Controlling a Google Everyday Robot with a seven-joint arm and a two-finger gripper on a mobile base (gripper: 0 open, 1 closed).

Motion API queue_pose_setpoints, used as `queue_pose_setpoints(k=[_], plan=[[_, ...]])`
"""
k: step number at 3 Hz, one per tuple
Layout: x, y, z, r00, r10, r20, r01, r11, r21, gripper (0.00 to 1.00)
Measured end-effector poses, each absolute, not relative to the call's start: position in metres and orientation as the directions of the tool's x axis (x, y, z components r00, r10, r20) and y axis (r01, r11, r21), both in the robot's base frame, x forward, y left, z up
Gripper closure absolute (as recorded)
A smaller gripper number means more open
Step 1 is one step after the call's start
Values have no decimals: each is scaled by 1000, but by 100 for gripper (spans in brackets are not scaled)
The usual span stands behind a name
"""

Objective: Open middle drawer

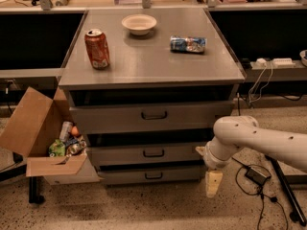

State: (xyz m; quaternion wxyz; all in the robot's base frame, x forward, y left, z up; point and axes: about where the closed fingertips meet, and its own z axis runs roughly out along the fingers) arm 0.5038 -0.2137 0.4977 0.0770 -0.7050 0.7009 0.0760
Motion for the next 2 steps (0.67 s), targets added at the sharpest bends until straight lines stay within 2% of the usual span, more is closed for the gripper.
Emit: queue_pose_setpoints(k=[2], plan=[[566, -234, 458, -33, -972, -231, -997, 49, -64, 0]])
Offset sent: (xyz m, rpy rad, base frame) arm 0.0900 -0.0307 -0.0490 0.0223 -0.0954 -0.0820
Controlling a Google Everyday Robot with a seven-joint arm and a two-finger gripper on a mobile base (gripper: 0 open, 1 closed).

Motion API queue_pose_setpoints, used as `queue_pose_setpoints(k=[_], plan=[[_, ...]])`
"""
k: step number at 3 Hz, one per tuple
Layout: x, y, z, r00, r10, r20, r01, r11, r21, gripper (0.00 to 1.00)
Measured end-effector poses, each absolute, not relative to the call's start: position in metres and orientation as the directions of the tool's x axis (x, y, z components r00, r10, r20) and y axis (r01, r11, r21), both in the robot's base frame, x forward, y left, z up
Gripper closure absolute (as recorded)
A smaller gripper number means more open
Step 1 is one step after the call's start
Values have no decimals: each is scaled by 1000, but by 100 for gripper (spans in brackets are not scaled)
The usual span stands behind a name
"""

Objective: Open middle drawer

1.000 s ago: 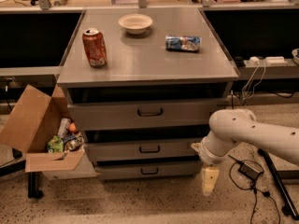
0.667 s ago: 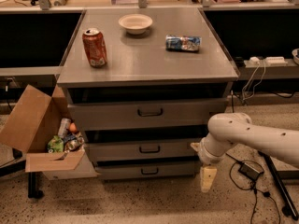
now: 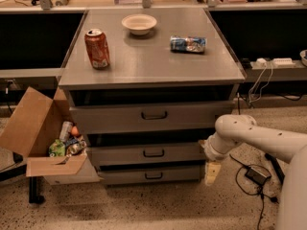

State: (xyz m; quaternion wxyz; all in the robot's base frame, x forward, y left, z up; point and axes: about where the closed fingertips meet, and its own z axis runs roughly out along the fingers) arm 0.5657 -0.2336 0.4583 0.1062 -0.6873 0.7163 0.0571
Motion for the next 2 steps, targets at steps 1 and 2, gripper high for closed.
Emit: queue_pose_setpoints(k=[1, 2], plan=[[584, -239, 446, -55, -969, -239, -995, 75, -73, 0], [602, -235, 435, -60, -966, -250, -995, 79, -69, 0]])
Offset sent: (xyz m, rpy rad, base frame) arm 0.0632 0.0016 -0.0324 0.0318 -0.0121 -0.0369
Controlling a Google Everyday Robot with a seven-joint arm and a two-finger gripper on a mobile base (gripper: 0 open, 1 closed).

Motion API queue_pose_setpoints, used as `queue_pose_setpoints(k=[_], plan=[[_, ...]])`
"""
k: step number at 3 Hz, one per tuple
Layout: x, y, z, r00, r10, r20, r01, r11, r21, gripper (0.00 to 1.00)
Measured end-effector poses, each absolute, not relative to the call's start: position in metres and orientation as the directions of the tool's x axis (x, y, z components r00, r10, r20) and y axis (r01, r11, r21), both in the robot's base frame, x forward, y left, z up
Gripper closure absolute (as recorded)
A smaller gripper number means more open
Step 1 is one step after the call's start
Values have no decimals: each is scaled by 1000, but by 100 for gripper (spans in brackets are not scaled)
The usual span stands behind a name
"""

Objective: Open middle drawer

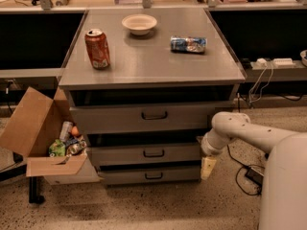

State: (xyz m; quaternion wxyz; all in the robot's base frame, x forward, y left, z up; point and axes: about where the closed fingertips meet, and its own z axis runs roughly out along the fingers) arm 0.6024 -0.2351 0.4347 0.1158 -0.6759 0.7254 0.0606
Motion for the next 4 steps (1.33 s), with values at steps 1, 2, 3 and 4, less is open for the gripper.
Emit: queue_pose_setpoints(k=[1, 2, 3, 4], plan=[[616, -225, 420, -51, -965, -258, -997, 65, -48, 0], [623, -215, 407, -40, -963, -267, -999, 48, -24, 18], [624, -214, 409, -39, -962, -269, -999, 47, -24, 41], [624, -213, 412, -36, -962, -271, -999, 45, -26, 72]])
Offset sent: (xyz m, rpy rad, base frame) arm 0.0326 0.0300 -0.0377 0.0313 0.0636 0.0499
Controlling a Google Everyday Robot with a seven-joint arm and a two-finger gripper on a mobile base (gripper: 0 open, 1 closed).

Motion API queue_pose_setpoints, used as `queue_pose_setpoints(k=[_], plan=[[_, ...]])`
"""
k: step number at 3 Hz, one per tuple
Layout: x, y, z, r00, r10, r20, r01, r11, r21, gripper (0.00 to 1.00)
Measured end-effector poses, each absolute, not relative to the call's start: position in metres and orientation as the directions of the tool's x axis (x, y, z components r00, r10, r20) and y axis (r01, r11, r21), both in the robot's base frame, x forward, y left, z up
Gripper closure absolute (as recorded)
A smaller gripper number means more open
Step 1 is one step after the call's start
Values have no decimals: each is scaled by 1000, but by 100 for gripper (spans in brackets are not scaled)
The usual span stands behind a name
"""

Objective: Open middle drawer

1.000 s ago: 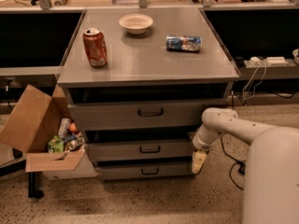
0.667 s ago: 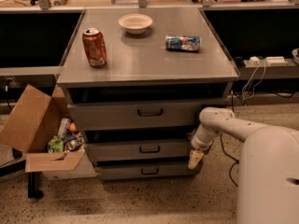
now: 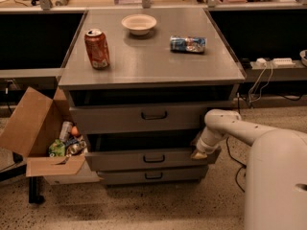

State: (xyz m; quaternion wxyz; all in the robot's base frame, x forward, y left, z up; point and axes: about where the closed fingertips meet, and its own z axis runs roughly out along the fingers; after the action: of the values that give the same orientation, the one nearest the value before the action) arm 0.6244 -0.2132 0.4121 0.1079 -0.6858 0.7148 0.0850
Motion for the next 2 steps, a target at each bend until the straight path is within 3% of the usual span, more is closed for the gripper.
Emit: queue_pose_setpoints(k=[1, 2], plan=[[625, -213, 413, -36, -962, -271, -999, 45, -26, 96], [609, -208, 419, -11, -958, -287, -999, 22, -35, 100]])
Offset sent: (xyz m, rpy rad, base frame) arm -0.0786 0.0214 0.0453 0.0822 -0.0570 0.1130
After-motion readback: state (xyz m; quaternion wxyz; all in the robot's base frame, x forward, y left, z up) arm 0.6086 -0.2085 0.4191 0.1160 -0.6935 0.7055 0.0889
